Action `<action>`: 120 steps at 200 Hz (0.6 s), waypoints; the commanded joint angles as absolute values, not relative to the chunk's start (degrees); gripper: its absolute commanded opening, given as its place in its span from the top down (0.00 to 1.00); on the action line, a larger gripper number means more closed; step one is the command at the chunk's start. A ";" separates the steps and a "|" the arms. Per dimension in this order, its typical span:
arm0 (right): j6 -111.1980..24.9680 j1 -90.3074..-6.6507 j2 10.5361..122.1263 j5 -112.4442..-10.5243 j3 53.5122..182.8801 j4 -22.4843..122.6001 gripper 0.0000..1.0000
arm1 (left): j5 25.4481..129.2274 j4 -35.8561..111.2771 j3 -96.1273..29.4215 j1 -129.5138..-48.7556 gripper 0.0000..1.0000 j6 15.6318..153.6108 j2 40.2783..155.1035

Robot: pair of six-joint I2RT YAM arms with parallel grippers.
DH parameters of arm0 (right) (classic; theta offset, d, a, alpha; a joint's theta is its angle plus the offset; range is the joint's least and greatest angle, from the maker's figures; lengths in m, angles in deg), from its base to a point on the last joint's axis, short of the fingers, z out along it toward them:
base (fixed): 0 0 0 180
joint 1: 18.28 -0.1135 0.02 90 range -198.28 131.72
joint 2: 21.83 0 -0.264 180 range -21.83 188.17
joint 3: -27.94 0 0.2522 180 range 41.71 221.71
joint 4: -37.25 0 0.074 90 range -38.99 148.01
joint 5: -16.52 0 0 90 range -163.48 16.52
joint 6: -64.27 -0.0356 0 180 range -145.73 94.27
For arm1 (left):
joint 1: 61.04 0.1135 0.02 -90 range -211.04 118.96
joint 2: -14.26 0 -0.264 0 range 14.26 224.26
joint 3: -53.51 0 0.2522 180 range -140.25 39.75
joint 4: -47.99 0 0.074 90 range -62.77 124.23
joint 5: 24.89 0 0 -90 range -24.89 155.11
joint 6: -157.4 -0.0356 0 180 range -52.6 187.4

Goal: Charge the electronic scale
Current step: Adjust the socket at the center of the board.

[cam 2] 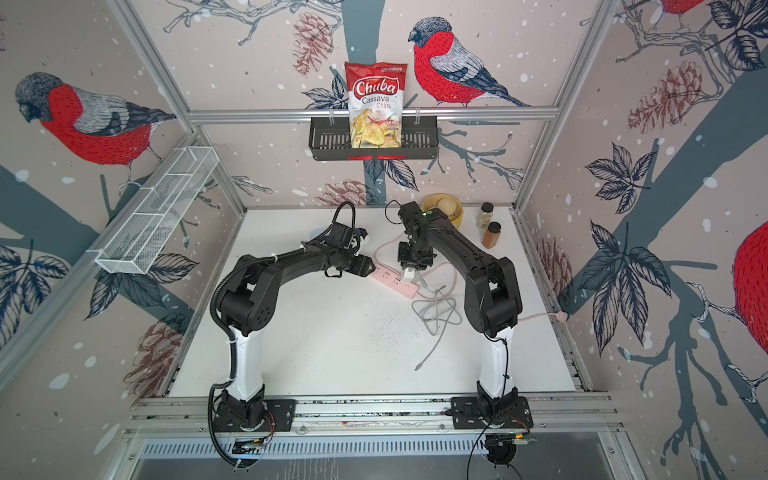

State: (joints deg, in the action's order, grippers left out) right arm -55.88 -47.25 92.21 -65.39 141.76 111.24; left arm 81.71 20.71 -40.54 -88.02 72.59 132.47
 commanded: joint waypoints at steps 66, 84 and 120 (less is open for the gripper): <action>-66.39 -45.87 90.20 -57.19 137.43 111.01 1.00 | 81.86 26.91 -29.54 -93.55 0.29 79.29 123.24; -66.60 -45.69 91.14 -59.50 139.09 113.29 1.00 | 81.09 27.12 -28.53 -93.49 0.29 79.24 122.34; -65.96 -45.63 93.47 -63.83 142.26 118.22 1.00 | 80.42 26.76 -27.82 -93.54 0.29 78.17 122.10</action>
State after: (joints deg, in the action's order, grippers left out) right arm -65.11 -45.65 92.40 -59.94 140.53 113.20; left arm 81.34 25.23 -28.30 -93.48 77.90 122.62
